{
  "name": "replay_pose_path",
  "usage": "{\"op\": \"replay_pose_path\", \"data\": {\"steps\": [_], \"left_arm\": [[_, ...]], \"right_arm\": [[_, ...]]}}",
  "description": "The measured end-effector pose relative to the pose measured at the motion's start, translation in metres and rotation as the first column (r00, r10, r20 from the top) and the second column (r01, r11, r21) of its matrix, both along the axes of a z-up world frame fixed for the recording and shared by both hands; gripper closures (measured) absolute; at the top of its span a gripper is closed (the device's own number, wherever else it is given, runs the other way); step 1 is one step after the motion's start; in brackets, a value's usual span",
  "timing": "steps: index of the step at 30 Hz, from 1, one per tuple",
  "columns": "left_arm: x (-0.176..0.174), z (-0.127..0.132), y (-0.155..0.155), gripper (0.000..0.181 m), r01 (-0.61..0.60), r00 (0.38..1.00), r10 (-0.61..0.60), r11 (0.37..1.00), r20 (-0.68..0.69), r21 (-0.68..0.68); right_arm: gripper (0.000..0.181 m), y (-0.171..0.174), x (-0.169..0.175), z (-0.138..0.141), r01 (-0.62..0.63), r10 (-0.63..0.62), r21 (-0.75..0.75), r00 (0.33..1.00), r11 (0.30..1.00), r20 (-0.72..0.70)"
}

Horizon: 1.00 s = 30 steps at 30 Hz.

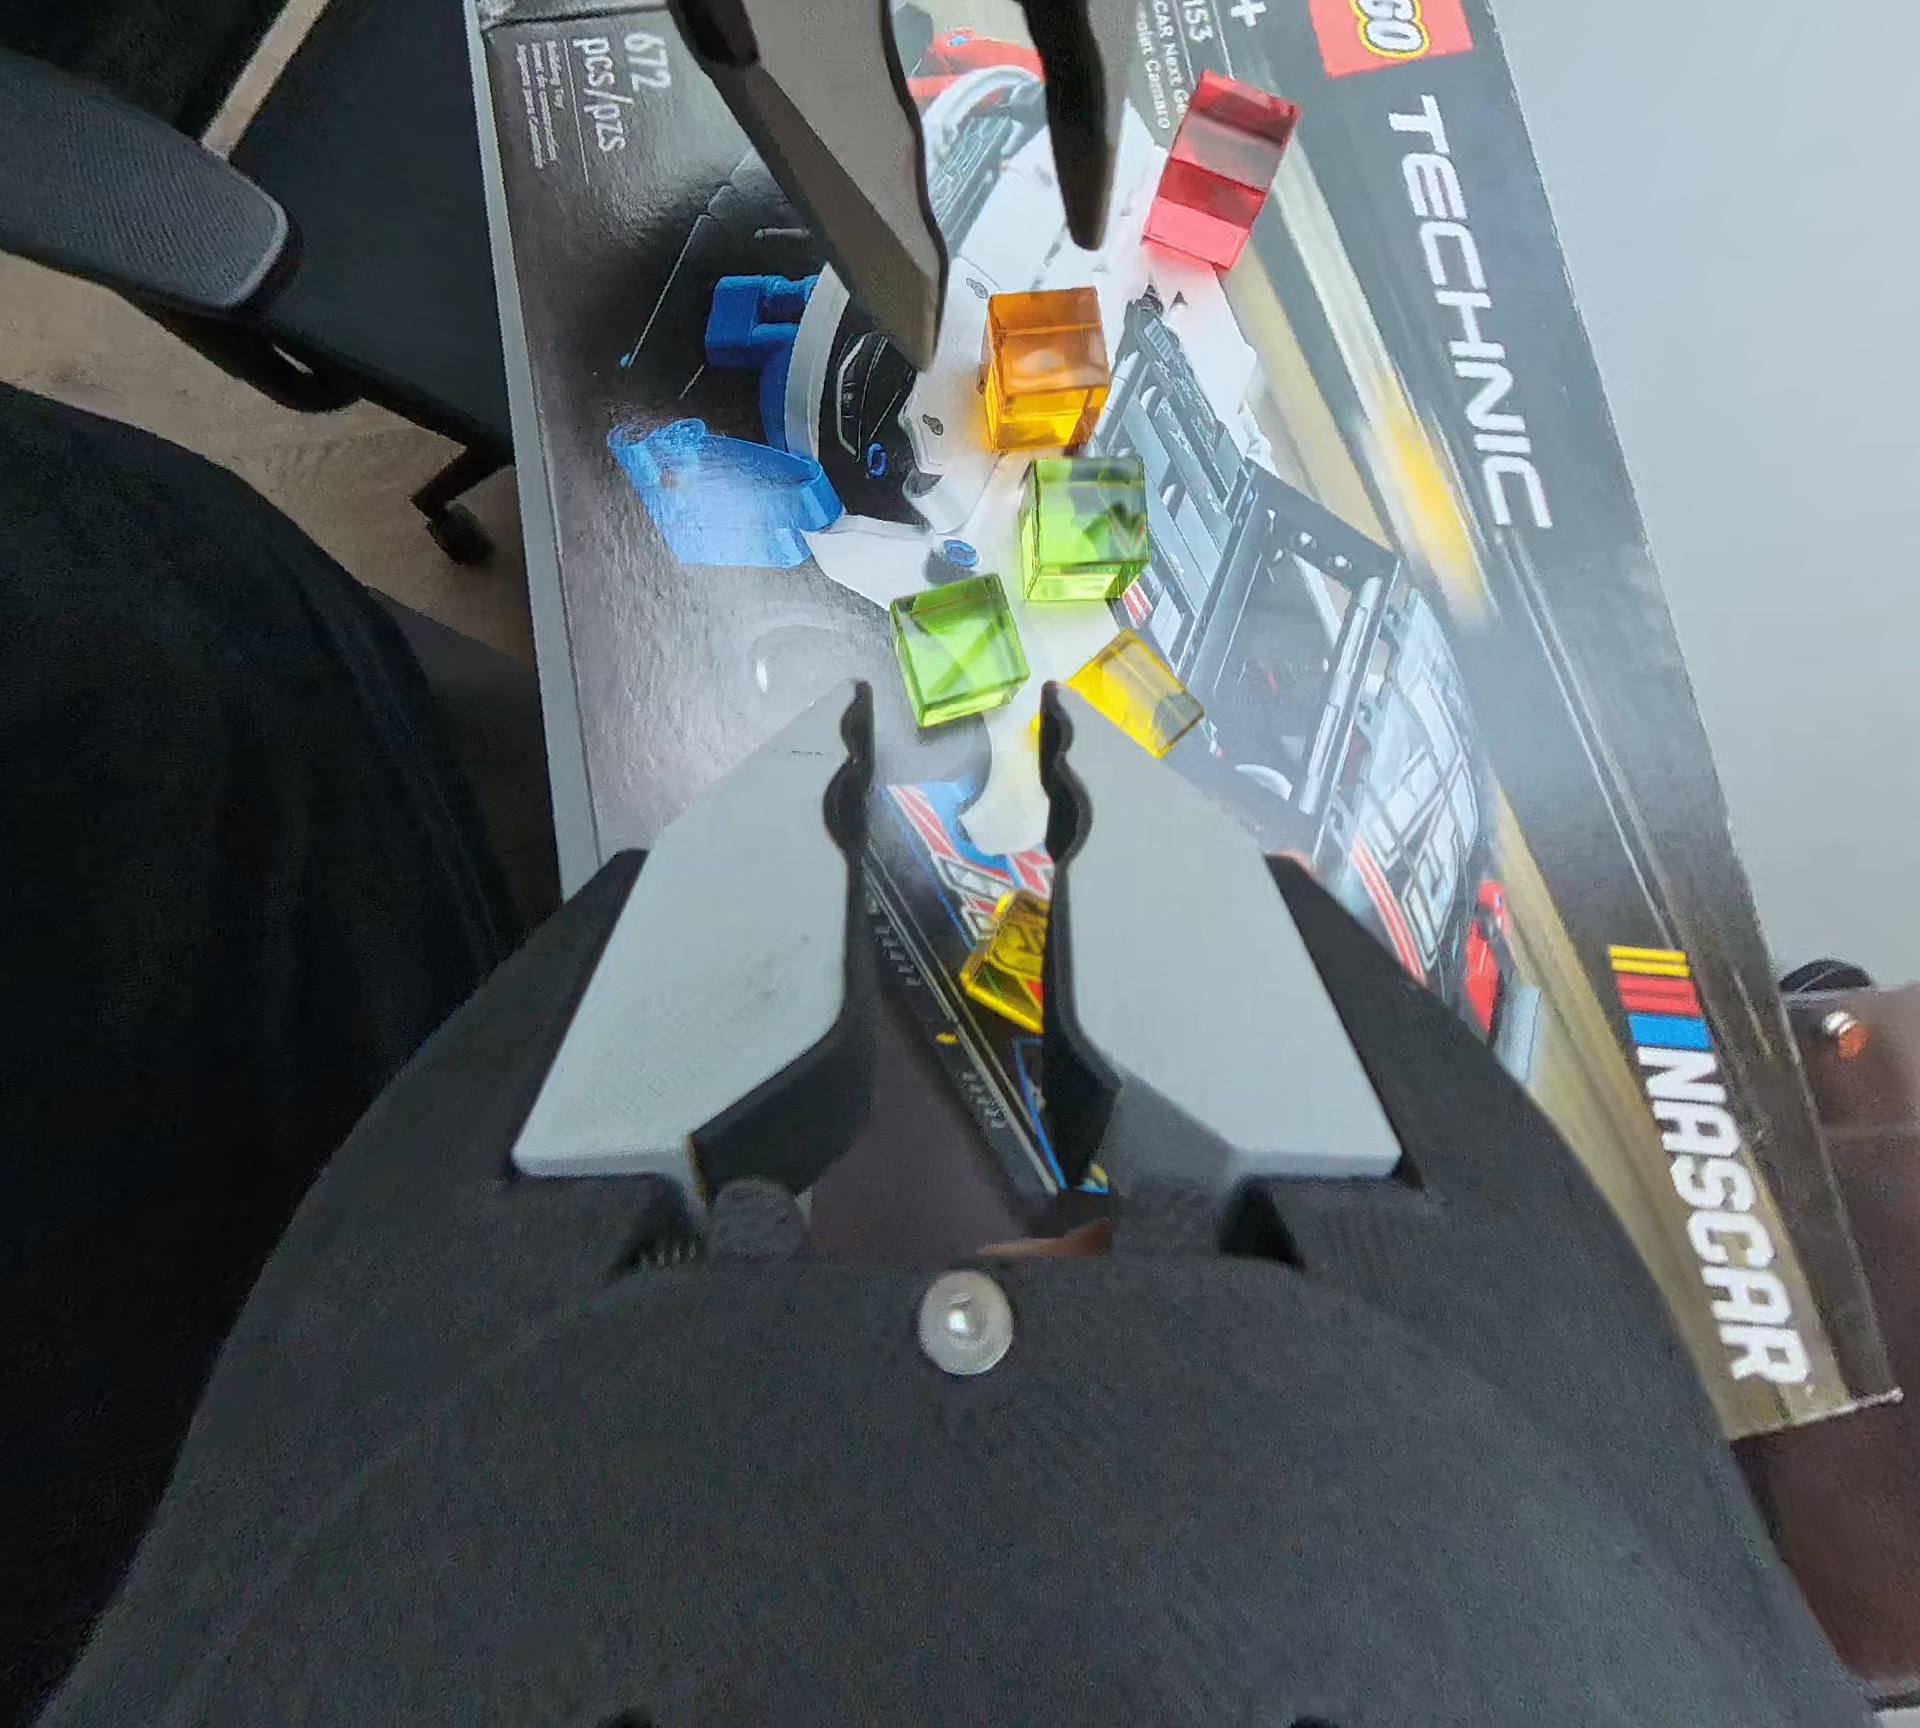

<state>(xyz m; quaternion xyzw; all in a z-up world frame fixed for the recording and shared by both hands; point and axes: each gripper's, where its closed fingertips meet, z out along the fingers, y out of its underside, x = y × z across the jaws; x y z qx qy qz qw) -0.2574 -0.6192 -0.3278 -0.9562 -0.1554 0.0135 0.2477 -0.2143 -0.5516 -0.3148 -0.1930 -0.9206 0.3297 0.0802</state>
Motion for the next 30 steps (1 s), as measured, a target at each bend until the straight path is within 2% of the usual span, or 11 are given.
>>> {"op": "replay_pose_path", "data": {"steps": [4, 8, 11, 13, 14, 16, 18, 24, 30], "left_arm": [[-0.001, -0.009, 0.006, 0.14, 0.079, 0.997, -0.079, 0.996, -0.005, -0.041], [0.0, -0.024, 0.004, 0.156, 0.13, 0.992, -0.129, 0.988, 0.009, -0.087], [0.003, -0.025, 0.008, 0.156, 0.137, 0.991, -0.136, 0.988, 0.015, -0.072], [0.003, -0.025, 0.01, 0.137, 0.12, 0.993, -0.118, 0.991, 0.028, -0.057], [0.003, -0.026, 0.01, 0.132, 0.116, 0.993, -0.114, 0.992, 0.037, -0.058], [0.003, -0.027, 0.011, 0.151, 0.133, 0.991, -0.131, 0.99, 0.04, -0.046], [0.004, -0.027, 0.014, 0.155, 0.157, 0.987, -0.155, 0.987, 0.042, -0.041], [-0.001, -0.019, 0.016, 0.156, 0.216, 0.976, -0.216, 0.975, 0.003, -0.05], [-0.006, 0.01, 0.028, 0.156, 0.297, 0.955, -0.296, 0.955, -0.038, 0.026]], "right_arm": [[0.151, -0.013, -0.008, -0.007, -0.079, 0.08, 0.046, 0.997, 0.996, -0.02], [0.151, -0.018, -0.011, -0.02, -0.123, 0.124, 0.092, 0.992, 0.988, -0.002], [0.153, -0.02, -0.01, -0.027, -0.132, 0.133, 0.103, 0.991, 0.986, 0.002], [0.155, -0.018, -0.009, -0.032, -0.133, 0.133, 0.11, 0.991, 0.985, 0.008], [0.155, -0.018, -0.008, -0.033, -0.132, 0.132, 0.106, 0.991, 0.986, 0.007], [0.156, -0.018, -0.008, -0.033, -0.124, 0.124, 0.096, 0.992, 0.988, 0.007], [0.157, -0.017, -0.006, -0.032, -0.116, 0.116, 0.091, 0.993, 0.989, 0.012], [0.157, -0.009, 0.001, -0.027, -0.085, 0.085, 0.078, 0.996, 0.993, 0.004], [0.157, 0.004, 0.006, -0.026, -0.047, 0.047, 0.068, 0.999, 0.997, 0.004]]}}
